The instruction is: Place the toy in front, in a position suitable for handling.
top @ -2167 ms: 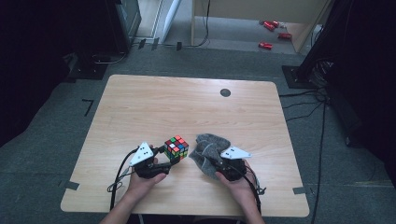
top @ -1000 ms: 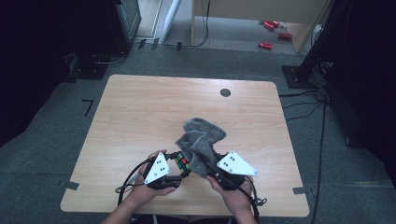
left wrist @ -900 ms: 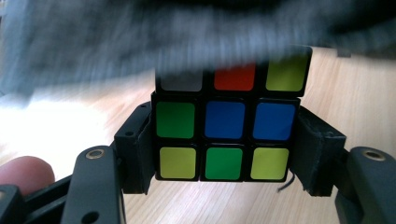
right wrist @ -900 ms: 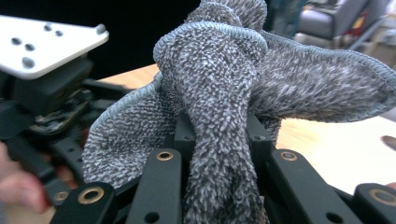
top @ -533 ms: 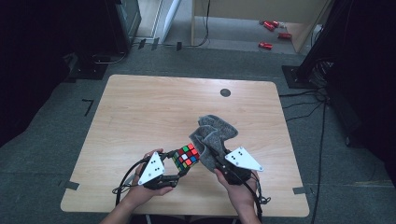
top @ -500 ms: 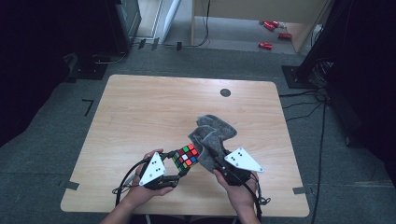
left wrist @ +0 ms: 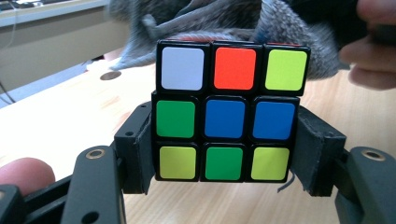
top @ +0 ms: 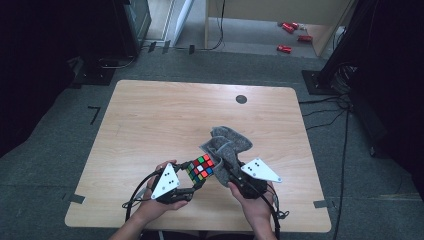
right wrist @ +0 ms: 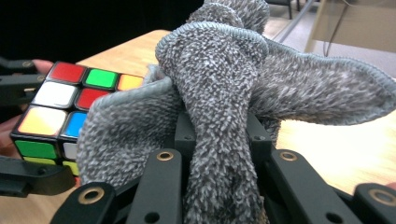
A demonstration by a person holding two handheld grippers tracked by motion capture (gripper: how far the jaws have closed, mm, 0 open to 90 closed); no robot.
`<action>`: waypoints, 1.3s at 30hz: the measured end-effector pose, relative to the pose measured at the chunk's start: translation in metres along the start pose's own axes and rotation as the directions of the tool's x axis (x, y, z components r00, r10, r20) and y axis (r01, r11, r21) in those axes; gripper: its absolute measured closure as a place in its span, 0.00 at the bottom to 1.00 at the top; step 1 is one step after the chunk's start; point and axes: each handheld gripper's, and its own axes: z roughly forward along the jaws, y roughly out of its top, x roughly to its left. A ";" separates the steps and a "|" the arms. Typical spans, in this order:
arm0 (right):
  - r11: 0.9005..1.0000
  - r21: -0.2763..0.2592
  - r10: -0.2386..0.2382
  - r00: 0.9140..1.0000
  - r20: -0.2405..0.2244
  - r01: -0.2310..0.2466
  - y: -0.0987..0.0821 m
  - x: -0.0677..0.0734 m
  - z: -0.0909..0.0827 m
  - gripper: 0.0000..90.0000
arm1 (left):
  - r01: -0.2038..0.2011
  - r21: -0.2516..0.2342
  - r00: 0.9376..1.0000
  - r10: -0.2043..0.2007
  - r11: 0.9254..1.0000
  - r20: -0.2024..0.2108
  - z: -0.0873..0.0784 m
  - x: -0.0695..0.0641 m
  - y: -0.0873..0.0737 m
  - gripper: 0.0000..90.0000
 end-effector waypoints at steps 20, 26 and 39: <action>0.997 -0.064 -0.047 0.994 -0.096 0.041 0.010 0.014 -0.012 0.81 | 0.014 -0.007 1.000 -0.013 1.000 0.023 0.004 -0.002 -0.003 0.38; 0.994 -0.073 -0.095 0.973 -0.212 0.081 0.011 0.033 -0.009 0.81 | 0.012 -0.022 0.999 -0.011 1.000 0.032 0.002 -0.007 0.001 0.38; 0.997 -0.063 -0.044 0.988 -0.149 0.034 0.012 0.017 -0.008 0.80 | 0.014 0.002 1.000 -0.014 1.000 0.017 0.001 -0.005 -0.003 0.38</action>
